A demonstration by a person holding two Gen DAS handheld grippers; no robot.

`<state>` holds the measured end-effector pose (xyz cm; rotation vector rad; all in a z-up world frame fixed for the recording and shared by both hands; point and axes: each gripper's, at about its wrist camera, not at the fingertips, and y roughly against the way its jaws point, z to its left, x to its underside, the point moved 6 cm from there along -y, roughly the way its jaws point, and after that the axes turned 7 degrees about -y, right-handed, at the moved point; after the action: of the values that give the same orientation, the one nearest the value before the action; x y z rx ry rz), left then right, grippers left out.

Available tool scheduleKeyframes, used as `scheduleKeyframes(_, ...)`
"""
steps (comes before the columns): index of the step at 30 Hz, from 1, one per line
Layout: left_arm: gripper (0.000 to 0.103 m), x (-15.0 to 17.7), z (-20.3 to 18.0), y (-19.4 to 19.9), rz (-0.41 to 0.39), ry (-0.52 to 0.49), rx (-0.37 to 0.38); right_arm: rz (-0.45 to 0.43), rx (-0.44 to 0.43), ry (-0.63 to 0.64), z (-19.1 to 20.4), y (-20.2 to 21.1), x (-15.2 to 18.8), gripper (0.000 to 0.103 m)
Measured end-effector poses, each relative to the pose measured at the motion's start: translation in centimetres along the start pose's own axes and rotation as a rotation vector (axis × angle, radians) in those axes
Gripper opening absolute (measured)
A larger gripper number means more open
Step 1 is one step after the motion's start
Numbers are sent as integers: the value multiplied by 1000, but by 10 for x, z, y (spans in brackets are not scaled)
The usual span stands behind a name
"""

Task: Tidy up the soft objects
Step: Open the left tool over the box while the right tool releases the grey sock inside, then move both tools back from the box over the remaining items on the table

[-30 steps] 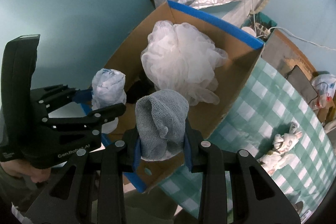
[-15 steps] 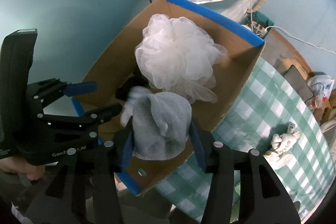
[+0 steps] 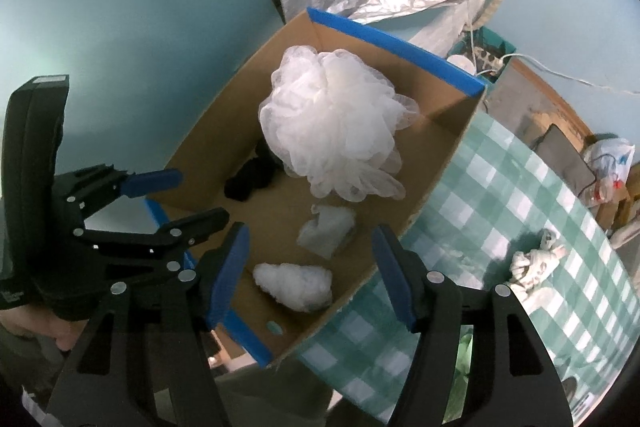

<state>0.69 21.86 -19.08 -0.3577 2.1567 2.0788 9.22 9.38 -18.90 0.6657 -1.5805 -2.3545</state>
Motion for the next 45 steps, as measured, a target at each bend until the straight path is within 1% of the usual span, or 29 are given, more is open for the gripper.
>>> scheduleKeyframes(8,64,1,-16,14,-13,-22,10,-18,7,-37,-15,20,11,66)
scheduleKeyframes(14,66,0,-31,23,-25,-53,11,-30,22,-70,-35,38,23,66)
scheduleKeyframes(21,66,-4,-61,29,-32,-110,31,-39,46,-120,-64,58,41,67)
scheduleKeyframes(27,66,-5,-89,30,-27,-148,59,-53,72,-183,-93,75,58,67)
scheduleKeyframes(31,67,-6,-107,29,-23,-182,70,-67,96,-228,-116,86,70,71)
scheduleKeyframes(39,67,-13,-138,27,-14,-241,86,-82,130,-339,-164,105,98,72)
scheduleKeyframes(45,67,-13,-165,24,-4,-290,105,-70,154,-406,-194,110,122,72)
